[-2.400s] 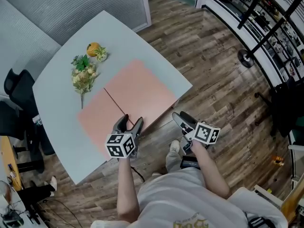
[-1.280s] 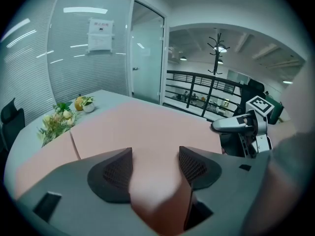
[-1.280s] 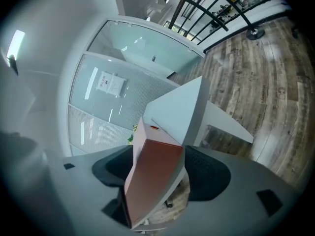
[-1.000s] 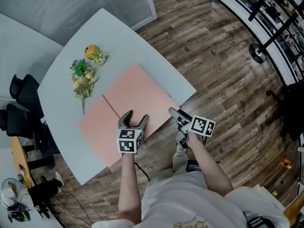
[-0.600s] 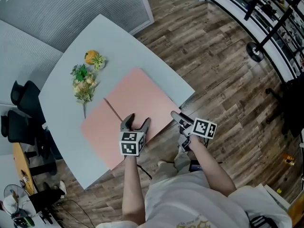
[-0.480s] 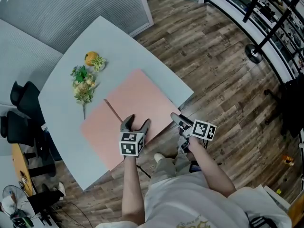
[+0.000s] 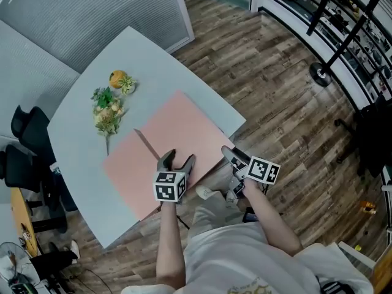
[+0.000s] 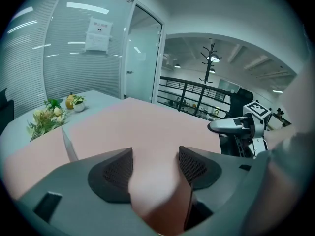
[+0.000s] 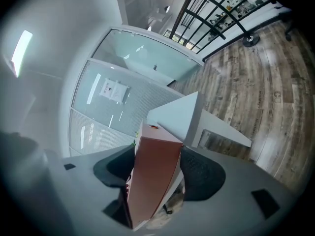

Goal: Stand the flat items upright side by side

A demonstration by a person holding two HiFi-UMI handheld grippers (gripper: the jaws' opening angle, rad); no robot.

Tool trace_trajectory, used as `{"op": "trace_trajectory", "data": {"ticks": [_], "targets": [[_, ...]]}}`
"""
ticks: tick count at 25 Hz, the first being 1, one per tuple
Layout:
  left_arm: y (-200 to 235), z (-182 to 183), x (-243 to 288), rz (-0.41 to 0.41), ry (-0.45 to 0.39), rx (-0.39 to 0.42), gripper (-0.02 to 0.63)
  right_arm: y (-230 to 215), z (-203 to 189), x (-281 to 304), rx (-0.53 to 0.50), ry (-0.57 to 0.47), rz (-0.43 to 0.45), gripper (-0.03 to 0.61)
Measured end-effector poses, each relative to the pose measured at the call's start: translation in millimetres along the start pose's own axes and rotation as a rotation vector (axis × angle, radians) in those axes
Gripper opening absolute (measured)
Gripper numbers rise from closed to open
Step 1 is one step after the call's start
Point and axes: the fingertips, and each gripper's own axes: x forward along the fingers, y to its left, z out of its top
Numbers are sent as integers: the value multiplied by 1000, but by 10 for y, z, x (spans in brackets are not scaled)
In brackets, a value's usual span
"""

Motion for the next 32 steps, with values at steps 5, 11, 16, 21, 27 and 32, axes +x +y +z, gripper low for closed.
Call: {"op": "trace_trajectory", "data": {"ticks": [5,11,16,21,27,32], "targets": [[-41,17,-54,-20,-15,-20,288,106,30,-82,-49,-17,-11,304],[-53,40,-138,-38,-45,-58,288,289,59,-137,-131,-42,-12,304],[-55,38,-189,-49,-63,-87,288,413,68,-167,-198,-62,-11,304],[-65,47,-232,-65,-77,-118,288,566,86,-198,-260,-82,-3,304],[-83,89,-290,-89,-100,-159,288,750,125,-232,-351,-100,-3,304],[-116,102,-316,-101,-113,-177,288,828,121,-258,-400,-111,-3,304]]}}
